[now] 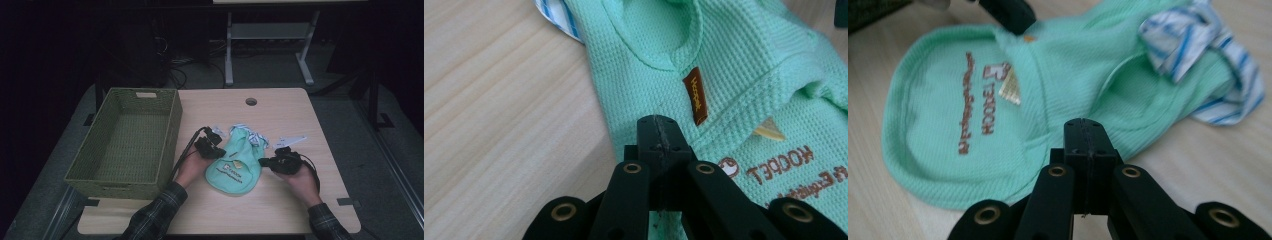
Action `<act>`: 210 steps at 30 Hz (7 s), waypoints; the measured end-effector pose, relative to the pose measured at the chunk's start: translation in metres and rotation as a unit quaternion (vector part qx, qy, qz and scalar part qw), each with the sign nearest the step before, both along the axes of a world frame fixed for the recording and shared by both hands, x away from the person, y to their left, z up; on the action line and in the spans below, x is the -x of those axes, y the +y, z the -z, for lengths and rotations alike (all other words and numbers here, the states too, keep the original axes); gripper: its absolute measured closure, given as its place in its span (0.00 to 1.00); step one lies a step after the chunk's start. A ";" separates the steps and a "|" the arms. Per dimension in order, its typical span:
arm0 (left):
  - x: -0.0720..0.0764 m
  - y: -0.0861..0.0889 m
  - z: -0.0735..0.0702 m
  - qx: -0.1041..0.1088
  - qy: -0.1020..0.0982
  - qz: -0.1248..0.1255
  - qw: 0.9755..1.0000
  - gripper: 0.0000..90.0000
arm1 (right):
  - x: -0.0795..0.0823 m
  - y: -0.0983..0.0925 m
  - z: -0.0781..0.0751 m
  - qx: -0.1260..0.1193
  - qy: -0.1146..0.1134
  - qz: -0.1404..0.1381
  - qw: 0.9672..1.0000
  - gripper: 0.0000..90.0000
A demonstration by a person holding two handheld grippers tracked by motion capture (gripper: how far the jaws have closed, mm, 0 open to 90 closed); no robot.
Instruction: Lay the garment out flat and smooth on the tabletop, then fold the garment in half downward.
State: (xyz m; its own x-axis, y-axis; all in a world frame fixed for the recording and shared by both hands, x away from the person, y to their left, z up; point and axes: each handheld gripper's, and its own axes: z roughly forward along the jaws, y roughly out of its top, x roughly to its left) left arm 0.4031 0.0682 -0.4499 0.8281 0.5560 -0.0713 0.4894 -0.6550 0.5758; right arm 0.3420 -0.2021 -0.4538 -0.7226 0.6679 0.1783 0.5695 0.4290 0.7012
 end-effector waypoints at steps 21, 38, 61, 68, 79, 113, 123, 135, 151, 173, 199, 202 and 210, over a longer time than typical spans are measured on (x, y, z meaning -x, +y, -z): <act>0.047 0.008 0.002 -0.007 0.018 0.044 0.999 0.99 | -0.001 0.002 0.011 0.035 0.014 -0.005 0.999 1.00; 0.068 0.011 -0.006 0.016 0.004 0.043 0.999 0.70 | -0.066 0.007 0.000 -0.010 -0.014 0.047 0.999 0.88; 0.070 0.012 -0.008 0.002 -0.009 0.047 0.999 0.96 | -0.083 0.015 0.013 0.002 -0.010 0.056 0.998 0.99; 0.077 0.019 -0.010 0.006 -0.005 0.048 0.999 0.97 | -0.084 0.002 0.006 0.014 -0.011 0.066 0.998 0.99; 0.087 0.010 -0.006 0.023 -0.002 0.061 0.998 0.84 | -0.094 -0.003 0.008 0.030 -0.013 0.076 0.997 0.92; -0.031 -0.026 -0.016 0.016 -0.051 -0.004 0.999 1.00 | 0.000 -0.017 0.003 0.019 -0.002 0.016 1.000 1.00; -0.046 -0.030 0.008 -0.005 -0.032 -0.026 0.999 1.00 | 0.012 -0.022 0.011 0.035 0.011 0.013 0.999 1.00; -0.024 -0.010 0.006 -0.009 -0.014 -0.038 0.999 1.00 | 0.005 -0.029 0.013 0.041 0.010 0.024 0.999 1.00; 0.037 0.007 0.001 -0.027 0.003 -0.010 1.000 1.00 | 0.001 -0.033 0.013 0.045 0.007 0.025 0.999 1.00; 0.066 0.023 -0.015 0.026 -0.001 0.003 1.000 0.84 | 0.017 -0.020 0.001 0.008 -0.005 0.004 1.000 1.00; 0.061 0.014 0.007 -0.013 -0.021 -0.013 1.000 0.49 | 0.031 0.031 0.014 0.032 0.002 -0.074 0.997 1.00; 0.062 0.013 0.007 -0.010 -0.022 -0.011 1.000 0.59 | 0.031 0.031 0.014 0.033 0.002 -0.074 0.997 1.00; 0.060 0.015 0.007 0.008 -0.007 -0.007 1.000 0.88 | 0.031 0.031 0.014 0.032 0.003 -0.075 0.997 1.00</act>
State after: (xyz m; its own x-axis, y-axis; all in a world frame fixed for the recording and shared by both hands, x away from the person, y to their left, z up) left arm 0.3431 0.0830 -0.4570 0.8208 0.5671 -0.0686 0.4905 -0.6380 0.5936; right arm 0.3113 -0.1712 -0.4679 -0.8142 0.5626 0.1433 0.4994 0.5527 0.6671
